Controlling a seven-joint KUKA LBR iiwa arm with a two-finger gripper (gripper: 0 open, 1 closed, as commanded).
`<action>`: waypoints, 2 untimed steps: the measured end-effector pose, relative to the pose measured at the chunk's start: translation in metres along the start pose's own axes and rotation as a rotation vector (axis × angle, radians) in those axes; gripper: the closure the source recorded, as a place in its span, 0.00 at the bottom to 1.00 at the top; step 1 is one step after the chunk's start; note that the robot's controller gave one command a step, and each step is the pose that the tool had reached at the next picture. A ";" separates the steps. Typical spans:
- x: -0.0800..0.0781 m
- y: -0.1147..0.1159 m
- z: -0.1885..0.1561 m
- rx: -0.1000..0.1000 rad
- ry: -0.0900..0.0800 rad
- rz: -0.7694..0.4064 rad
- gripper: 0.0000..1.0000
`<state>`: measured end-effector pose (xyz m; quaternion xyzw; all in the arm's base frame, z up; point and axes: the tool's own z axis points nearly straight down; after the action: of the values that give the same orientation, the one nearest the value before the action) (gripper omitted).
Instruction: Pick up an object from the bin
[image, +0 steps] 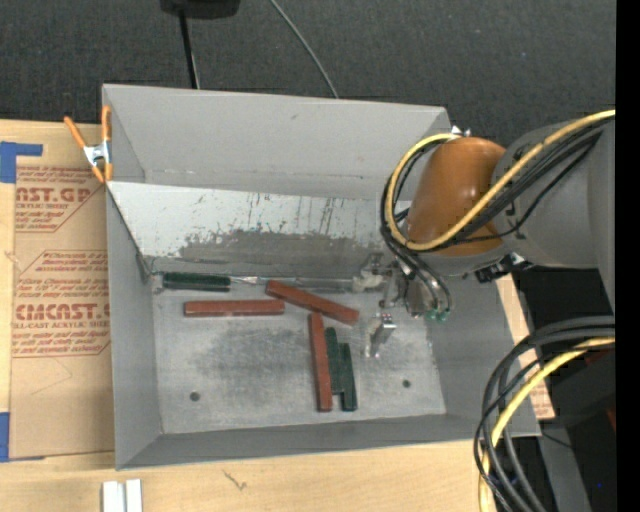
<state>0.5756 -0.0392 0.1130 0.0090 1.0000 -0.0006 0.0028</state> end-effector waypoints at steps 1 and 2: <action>0.002 -0.001 0.032 -0.003 0.008 -0.044 0.00; -0.008 0.005 0.037 -0.001 0.004 0.052 0.00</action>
Offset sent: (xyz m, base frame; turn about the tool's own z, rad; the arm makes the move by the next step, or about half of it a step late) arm 0.0159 0.0120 -0.0430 -0.0287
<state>0.5835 -0.0345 0.0760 0.0350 0.9994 -0.0001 0.0008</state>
